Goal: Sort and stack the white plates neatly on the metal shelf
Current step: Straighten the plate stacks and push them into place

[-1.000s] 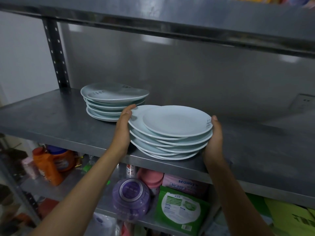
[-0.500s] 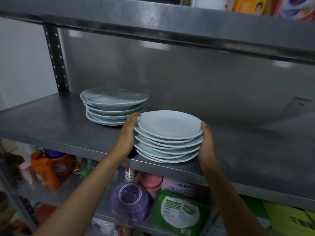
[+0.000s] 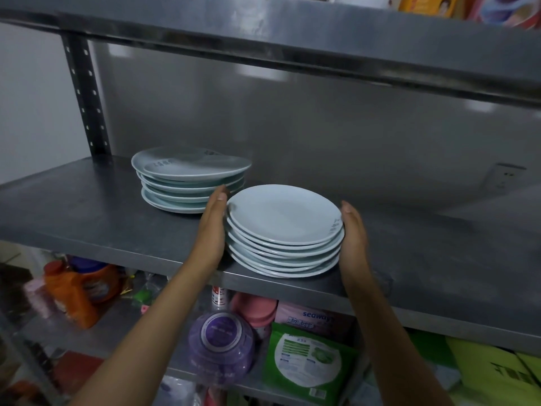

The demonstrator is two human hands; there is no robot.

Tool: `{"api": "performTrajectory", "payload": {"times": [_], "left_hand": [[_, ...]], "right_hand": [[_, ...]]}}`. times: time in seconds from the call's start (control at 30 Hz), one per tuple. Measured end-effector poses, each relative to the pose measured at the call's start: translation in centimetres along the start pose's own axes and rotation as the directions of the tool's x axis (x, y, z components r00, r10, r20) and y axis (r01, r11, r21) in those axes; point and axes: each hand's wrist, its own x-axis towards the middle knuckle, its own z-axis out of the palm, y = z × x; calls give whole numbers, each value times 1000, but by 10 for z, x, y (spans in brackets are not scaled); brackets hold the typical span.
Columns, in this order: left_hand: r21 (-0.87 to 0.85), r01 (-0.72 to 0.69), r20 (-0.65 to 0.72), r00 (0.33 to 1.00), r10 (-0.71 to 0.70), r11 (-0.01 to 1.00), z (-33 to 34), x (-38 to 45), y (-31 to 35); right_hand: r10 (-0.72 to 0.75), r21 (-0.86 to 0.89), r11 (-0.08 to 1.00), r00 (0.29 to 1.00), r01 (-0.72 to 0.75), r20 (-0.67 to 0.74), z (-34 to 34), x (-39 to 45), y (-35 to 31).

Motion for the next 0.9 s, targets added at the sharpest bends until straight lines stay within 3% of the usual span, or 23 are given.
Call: {"api": "performTrajectory", "payload": {"times": [0.17,0.3,0.4,0.6,0.9], "left_hand": [[-41,104,100,990,-99,994,-1,-2,9],[-84,120,165,981,-105,989,2,-9,16],[-53,115,137,985,-107,992,0,-6,15],[-30,81,43,996,-79,996,2,-7,18],[169,-12,97,995,-5,986,-1,-9,11]], "right_hand": [[198,-24,980,965,-197,170,0,5,12],[201,-68,979,949,-190,241,5,-1,2],[182,-116,981,948,-156,263,10,-4,1],[155,-104,985,973,-138,171,8,-3,0],[158,-124,983,970,-136,184,7,-4,0]]}}
